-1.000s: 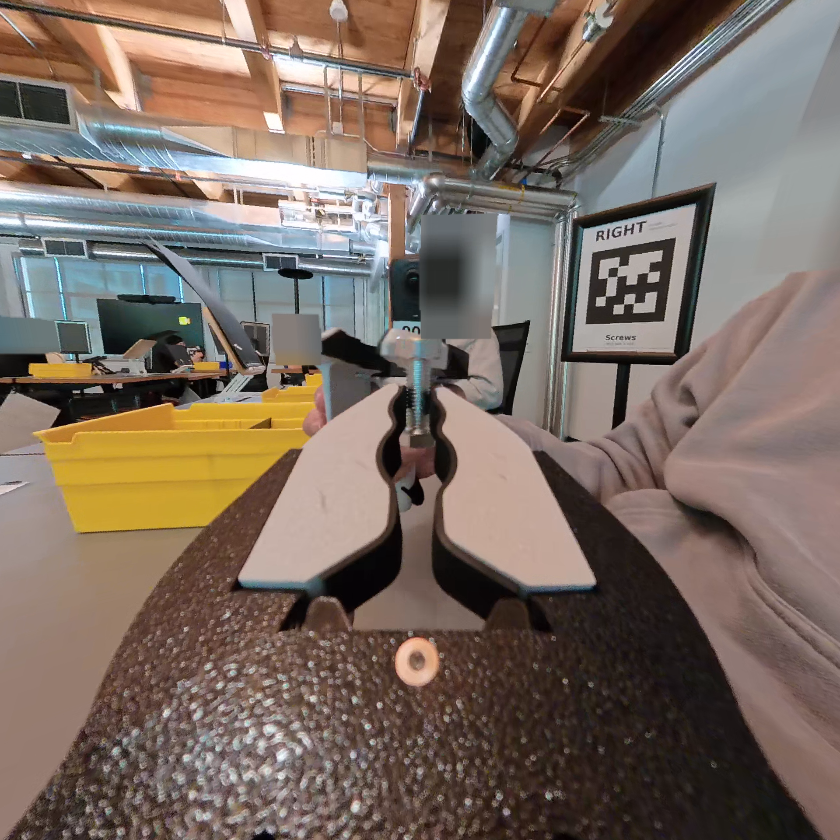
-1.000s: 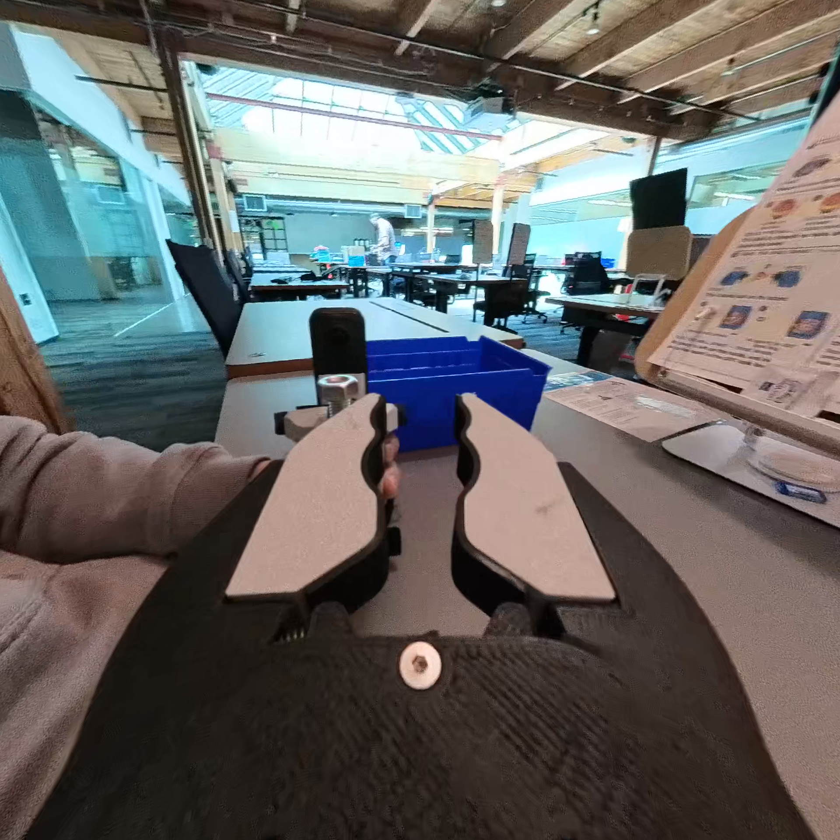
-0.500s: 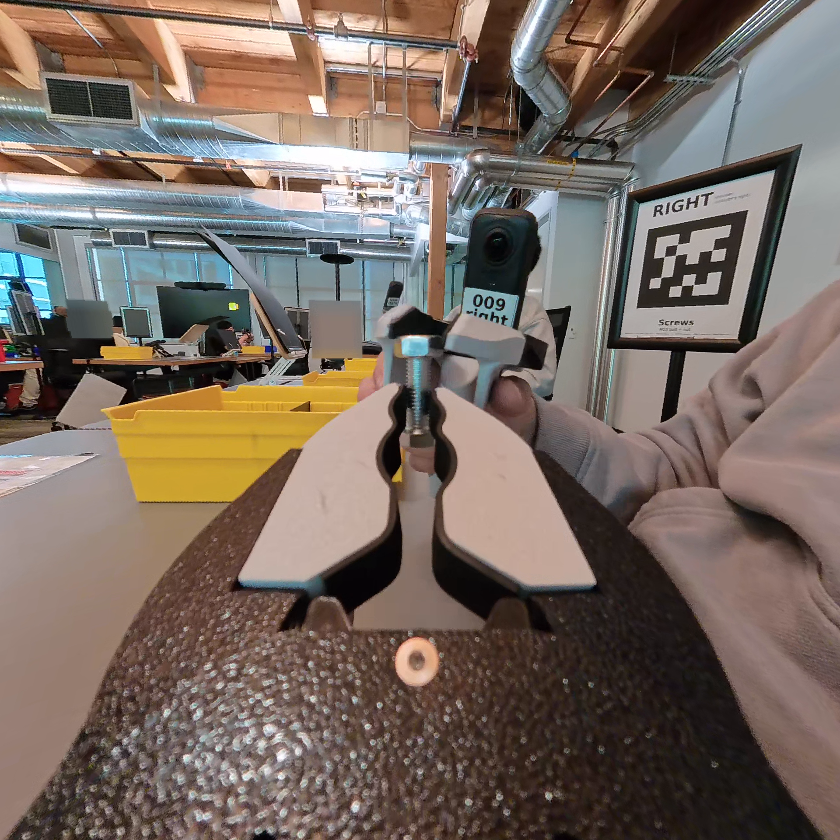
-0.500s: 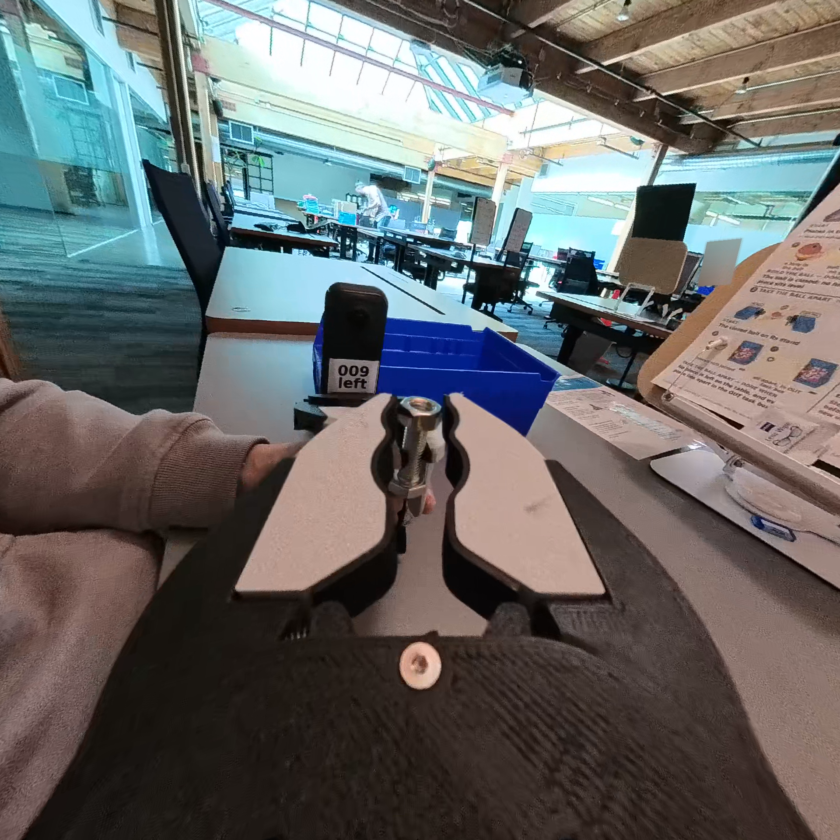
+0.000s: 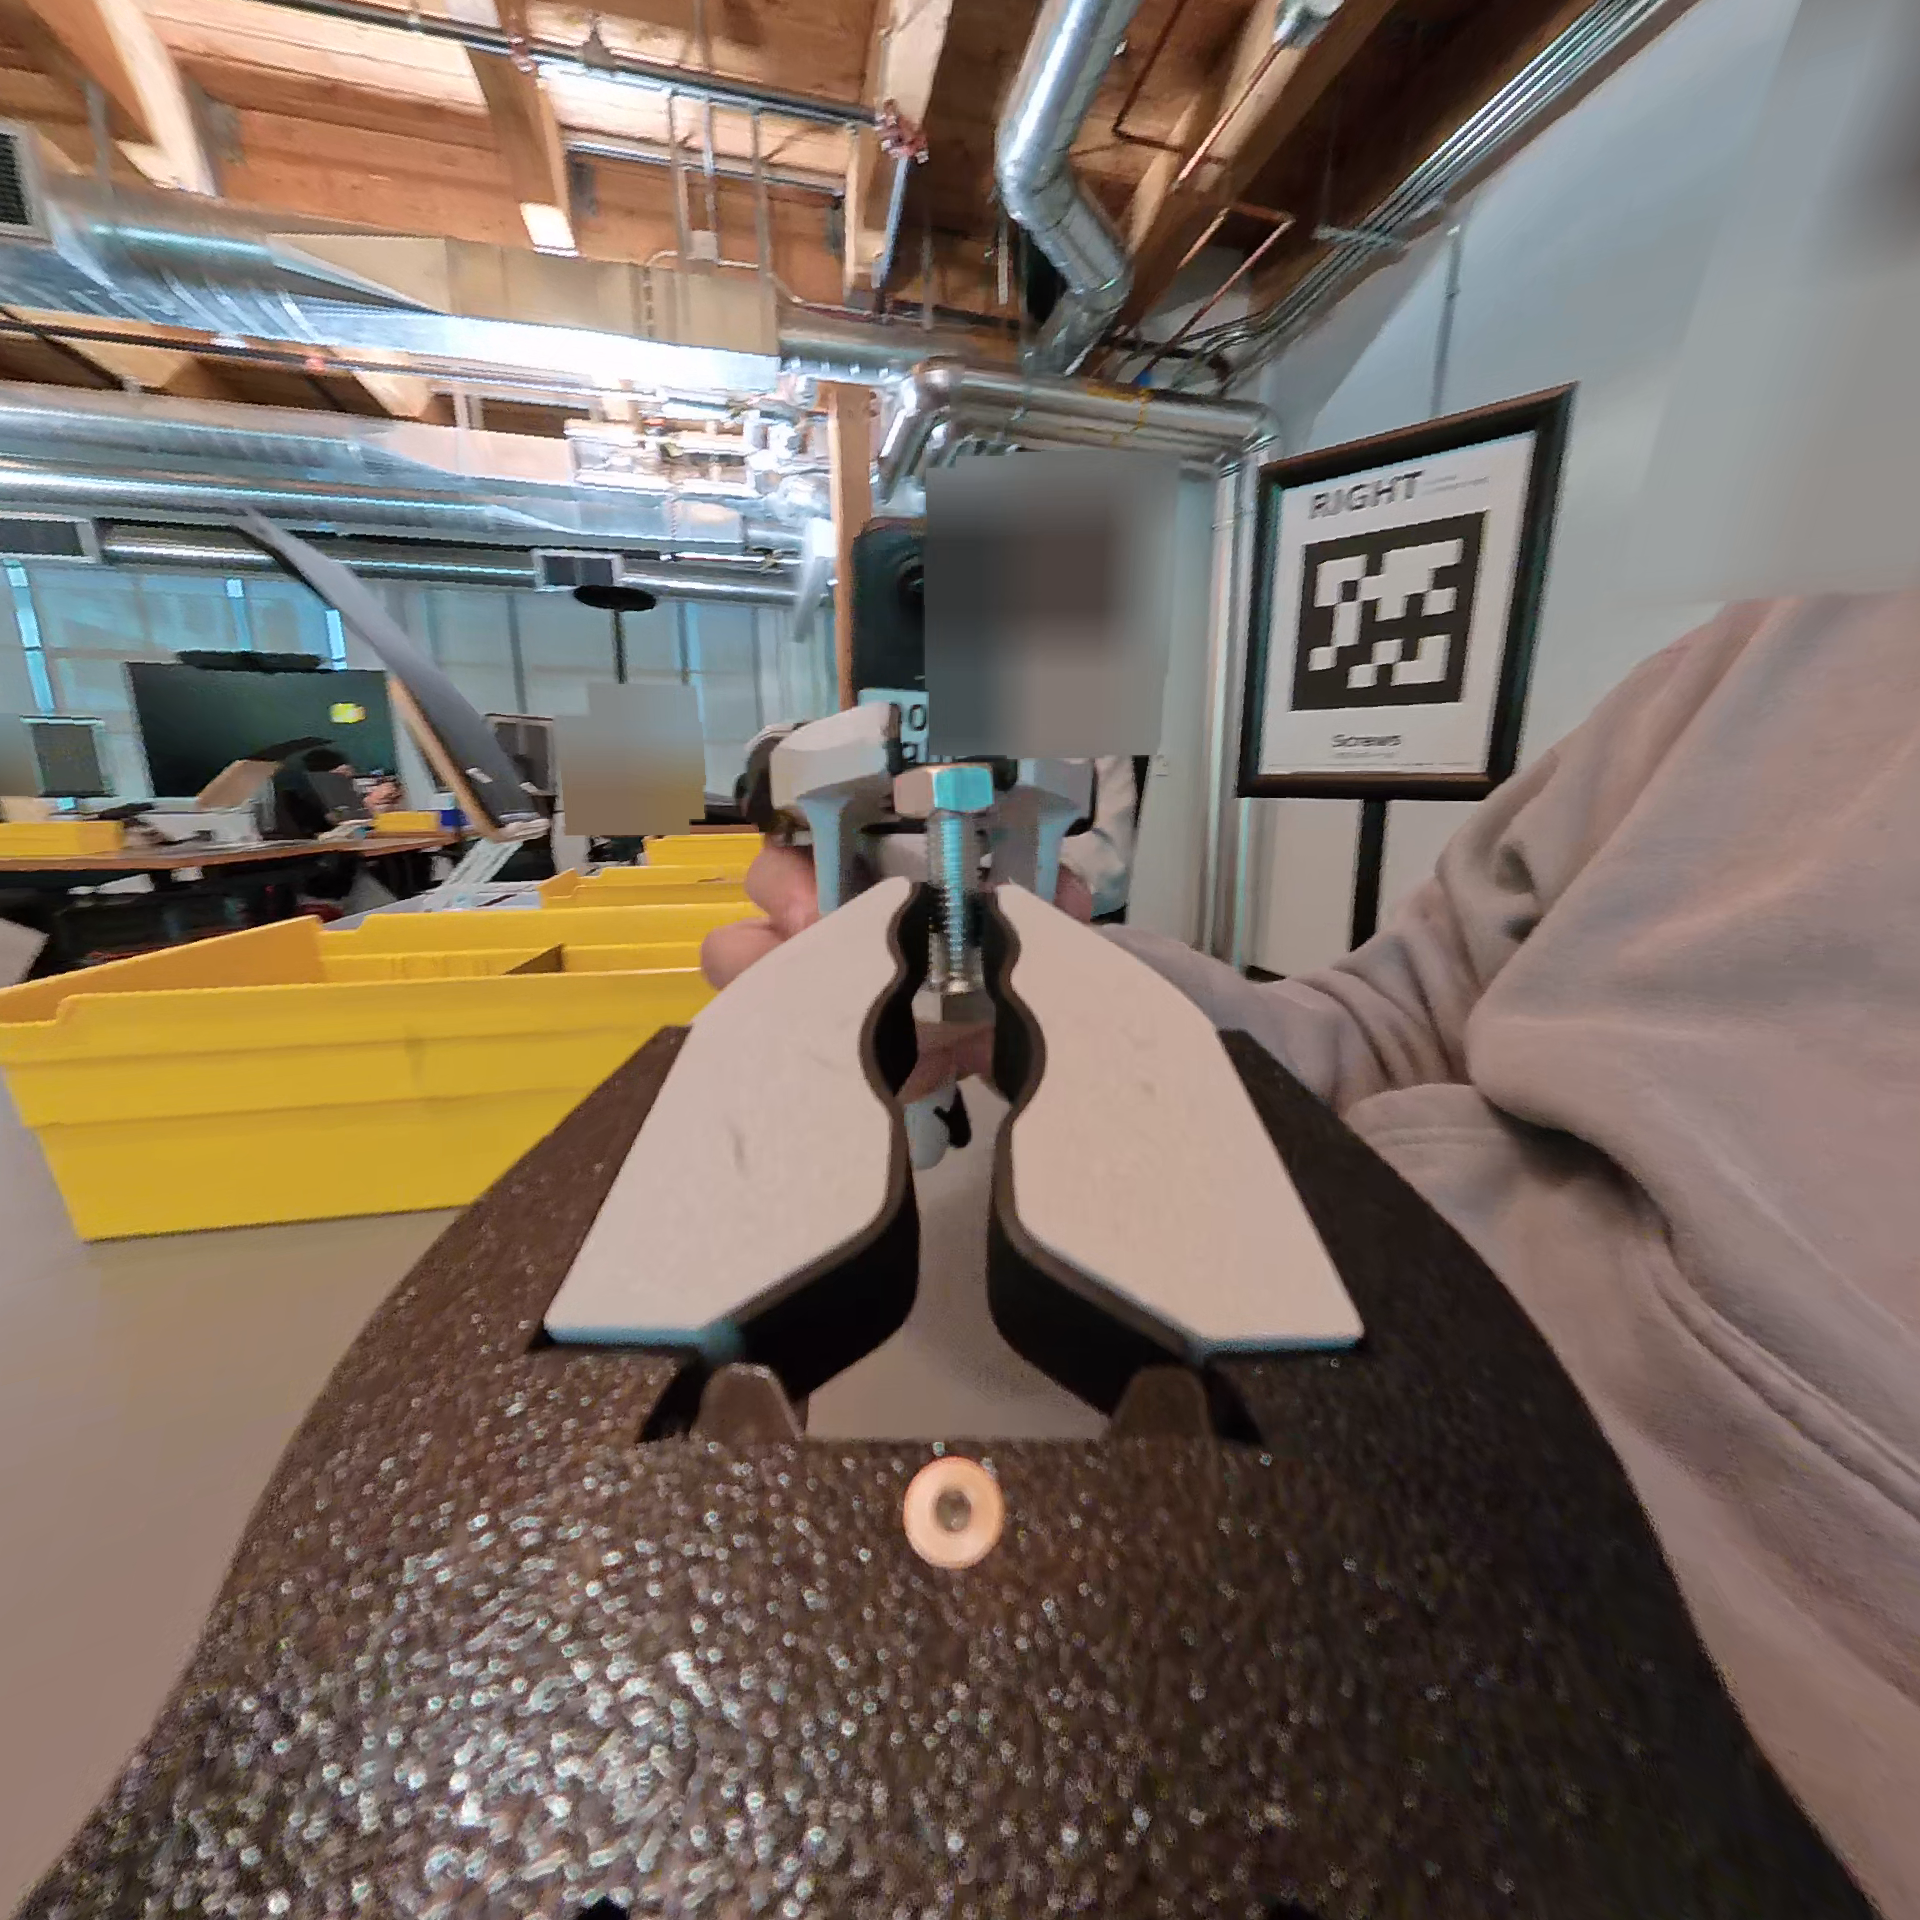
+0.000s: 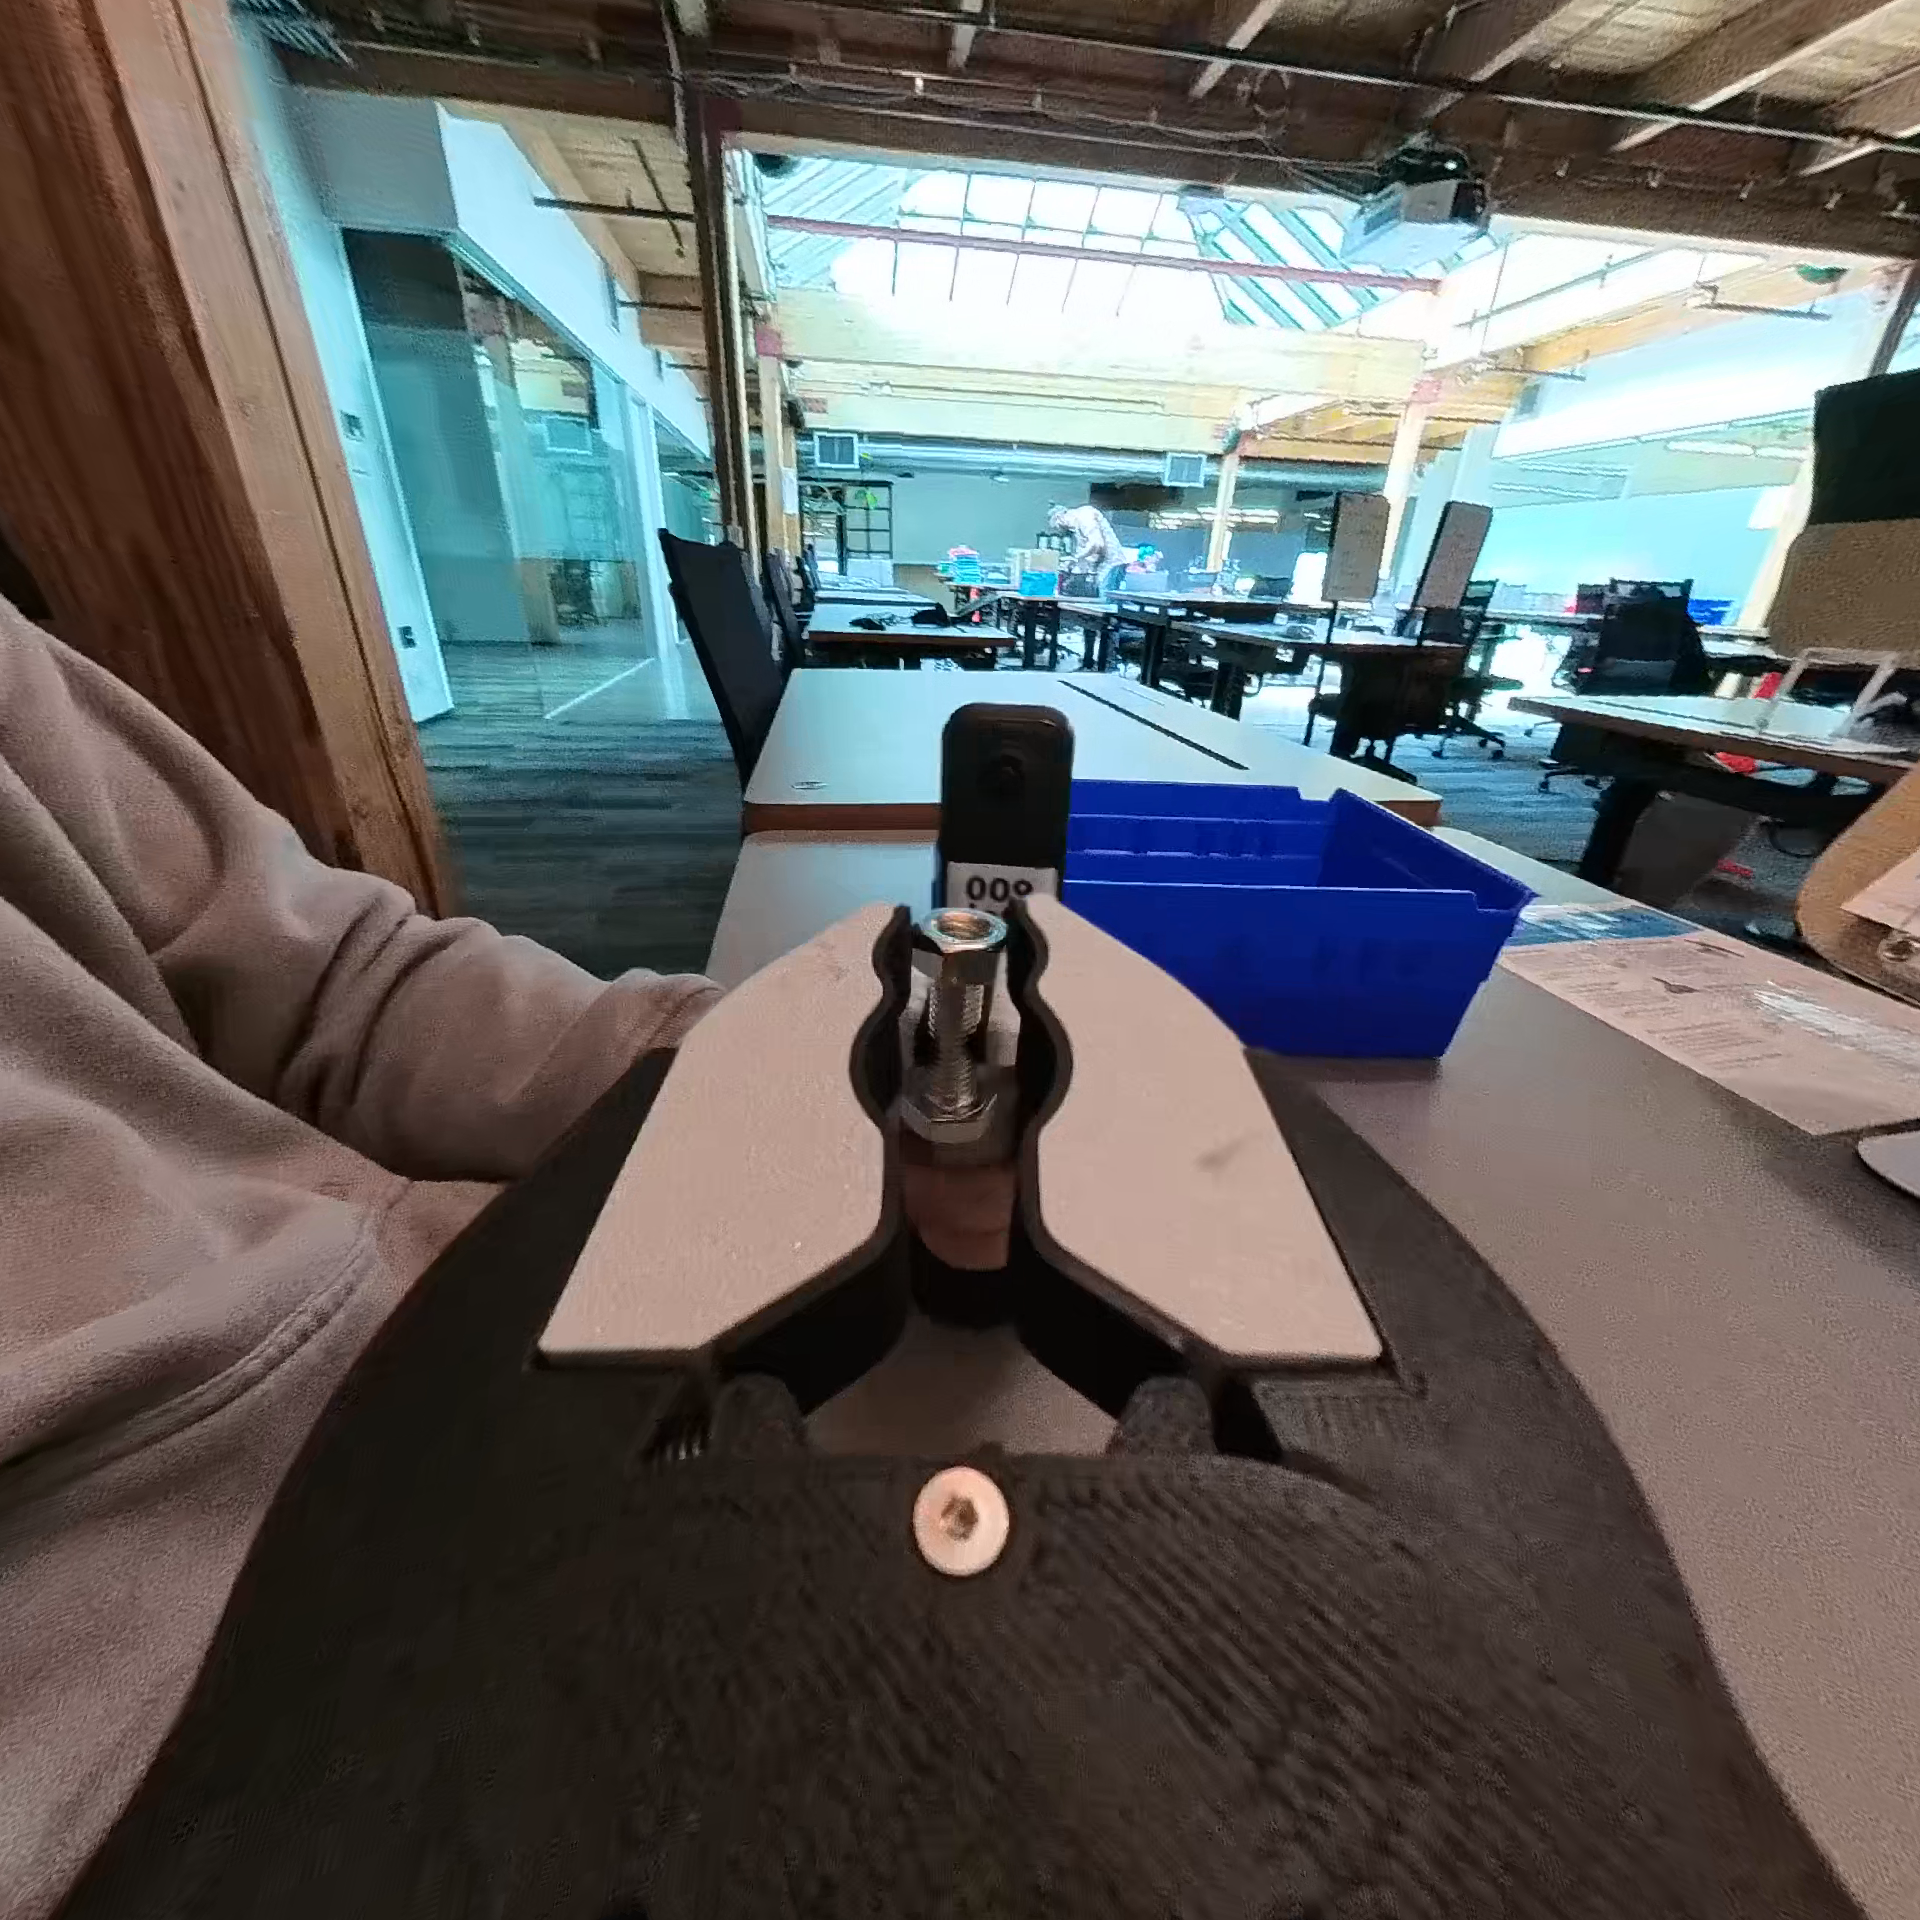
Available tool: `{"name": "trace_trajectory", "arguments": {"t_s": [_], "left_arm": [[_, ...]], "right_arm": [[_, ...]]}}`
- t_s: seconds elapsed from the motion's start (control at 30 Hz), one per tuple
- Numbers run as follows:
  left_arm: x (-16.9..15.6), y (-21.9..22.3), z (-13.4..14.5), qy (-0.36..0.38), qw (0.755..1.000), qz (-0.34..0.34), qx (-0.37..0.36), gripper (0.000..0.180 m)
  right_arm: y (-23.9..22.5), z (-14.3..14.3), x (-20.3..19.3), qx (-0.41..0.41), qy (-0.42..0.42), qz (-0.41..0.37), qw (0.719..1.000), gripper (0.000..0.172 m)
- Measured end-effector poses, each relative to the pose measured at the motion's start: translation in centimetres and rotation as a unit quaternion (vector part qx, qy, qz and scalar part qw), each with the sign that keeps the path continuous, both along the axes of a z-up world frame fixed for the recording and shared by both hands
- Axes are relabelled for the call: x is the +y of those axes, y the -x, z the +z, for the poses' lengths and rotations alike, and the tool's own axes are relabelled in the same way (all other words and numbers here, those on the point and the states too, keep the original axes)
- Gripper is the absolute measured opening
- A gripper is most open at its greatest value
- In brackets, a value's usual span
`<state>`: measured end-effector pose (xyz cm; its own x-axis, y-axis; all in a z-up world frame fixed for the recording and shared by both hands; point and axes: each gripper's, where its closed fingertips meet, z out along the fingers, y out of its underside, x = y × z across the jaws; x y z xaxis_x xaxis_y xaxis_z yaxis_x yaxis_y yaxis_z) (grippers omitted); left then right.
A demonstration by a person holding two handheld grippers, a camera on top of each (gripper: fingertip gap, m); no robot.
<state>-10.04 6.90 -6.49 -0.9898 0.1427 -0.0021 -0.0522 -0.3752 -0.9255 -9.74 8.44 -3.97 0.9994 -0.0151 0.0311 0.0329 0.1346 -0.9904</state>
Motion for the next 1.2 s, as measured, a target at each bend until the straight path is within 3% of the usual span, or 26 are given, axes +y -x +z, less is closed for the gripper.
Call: {"name": "trace_trajectory", "arguments": {"t_s": [0.2,0.43,0.63,0.73,0.8,1.0,1.13,1.2], "left_arm": [[-0.1,1.2,0.2,0.004,0.999,-0.050,0.001,0.008],[0.3,-0.3,0.2,0.012,1.000,0.010,0.002,0.008],[0.2,-1.4,-0.2,-0.004,0.999,0.052,0.003,0.008],[0.3,-1.8,-0.2,-0.004,0.998,0.065,0.006,0.008],[0.3,-1.8,-0.2,-0.006,0.998,0.068,0.006,0.008],[0.3,-2.1,-0.4,-0.011,0.997,0.078,0.006,0.008],[0.1,-1.9,-0.5,-0.018,0.997,0.073,0.002,0.008],[-0.1,-1.9,-0.7,-0.024,0.997,0.075,0.000,0.008]], "right_arm": [[1.5,0.2,-0.1,-0.008,-0.015,0.043,0.999,0.017],[-1.0,0.1,-1.0,0.000,-0.005,-0.043,0.999,0.015],[-0.8,-0.3,-0.5,-0.007,0.018,-0.057,0.998,0.039],[-0.9,-0.4,0.2,-0.022,0.036,-0.083,0.996,0.033],[-1.1,-0.6,0.5,-0.031,0.047,-0.096,0.994,0.019],[-1.5,-0.8,0.6,-0.046,0.053,-0.108,0.992,0.018],[-1.1,1.9,-0.7,-0.008,-0.041,-0.071,0.997,0.018],[-2.9,3.0,-2.7,-0.010,-0.052,-0.129,0.990,0.018]]}}
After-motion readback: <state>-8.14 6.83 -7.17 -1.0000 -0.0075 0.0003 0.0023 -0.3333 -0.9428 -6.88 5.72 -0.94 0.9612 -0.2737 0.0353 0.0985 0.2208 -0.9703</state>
